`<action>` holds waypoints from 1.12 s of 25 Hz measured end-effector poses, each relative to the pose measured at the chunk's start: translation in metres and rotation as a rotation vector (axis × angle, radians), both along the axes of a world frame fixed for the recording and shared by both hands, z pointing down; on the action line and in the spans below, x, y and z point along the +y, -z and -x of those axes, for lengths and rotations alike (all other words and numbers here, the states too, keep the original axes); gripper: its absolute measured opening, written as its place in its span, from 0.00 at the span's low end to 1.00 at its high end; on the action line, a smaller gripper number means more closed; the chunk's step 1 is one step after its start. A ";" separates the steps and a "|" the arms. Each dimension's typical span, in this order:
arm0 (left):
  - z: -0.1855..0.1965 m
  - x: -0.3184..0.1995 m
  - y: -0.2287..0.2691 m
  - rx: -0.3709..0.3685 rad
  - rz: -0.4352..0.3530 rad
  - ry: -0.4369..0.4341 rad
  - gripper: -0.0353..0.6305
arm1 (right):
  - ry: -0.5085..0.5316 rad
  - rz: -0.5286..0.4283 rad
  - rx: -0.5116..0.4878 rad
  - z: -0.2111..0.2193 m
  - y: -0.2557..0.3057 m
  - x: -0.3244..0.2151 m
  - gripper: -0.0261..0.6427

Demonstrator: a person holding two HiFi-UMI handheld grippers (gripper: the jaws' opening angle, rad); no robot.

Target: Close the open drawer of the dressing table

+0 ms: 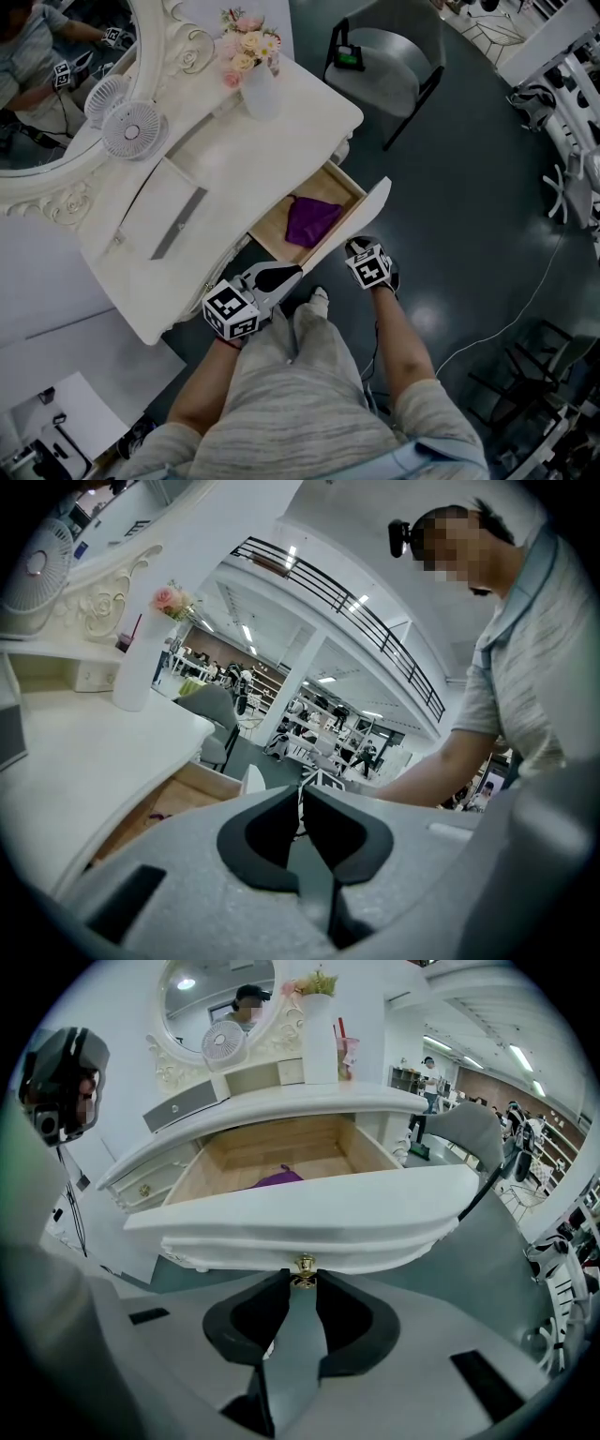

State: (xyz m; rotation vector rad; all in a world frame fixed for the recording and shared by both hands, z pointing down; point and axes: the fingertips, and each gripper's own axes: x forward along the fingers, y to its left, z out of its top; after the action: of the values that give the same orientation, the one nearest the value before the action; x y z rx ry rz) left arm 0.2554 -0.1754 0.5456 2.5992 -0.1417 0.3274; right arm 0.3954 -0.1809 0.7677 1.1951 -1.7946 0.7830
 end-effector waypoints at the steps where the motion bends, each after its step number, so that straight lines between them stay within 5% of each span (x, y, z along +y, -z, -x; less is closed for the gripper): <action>1: 0.001 -0.001 0.000 0.001 0.000 0.003 0.09 | 0.000 -0.001 0.000 0.001 0.000 -0.003 0.17; 28: 0.035 -0.030 -0.007 0.011 0.012 0.095 0.09 | 0.048 -0.021 0.000 0.042 -0.003 -0.087 0.17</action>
State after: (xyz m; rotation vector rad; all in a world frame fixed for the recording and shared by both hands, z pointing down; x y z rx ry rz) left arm 0.2205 -0.2050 0.5525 2.5721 -0.2571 0.2785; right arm 0.3531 -0.2677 0.7707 1.1617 -1.8290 0.7384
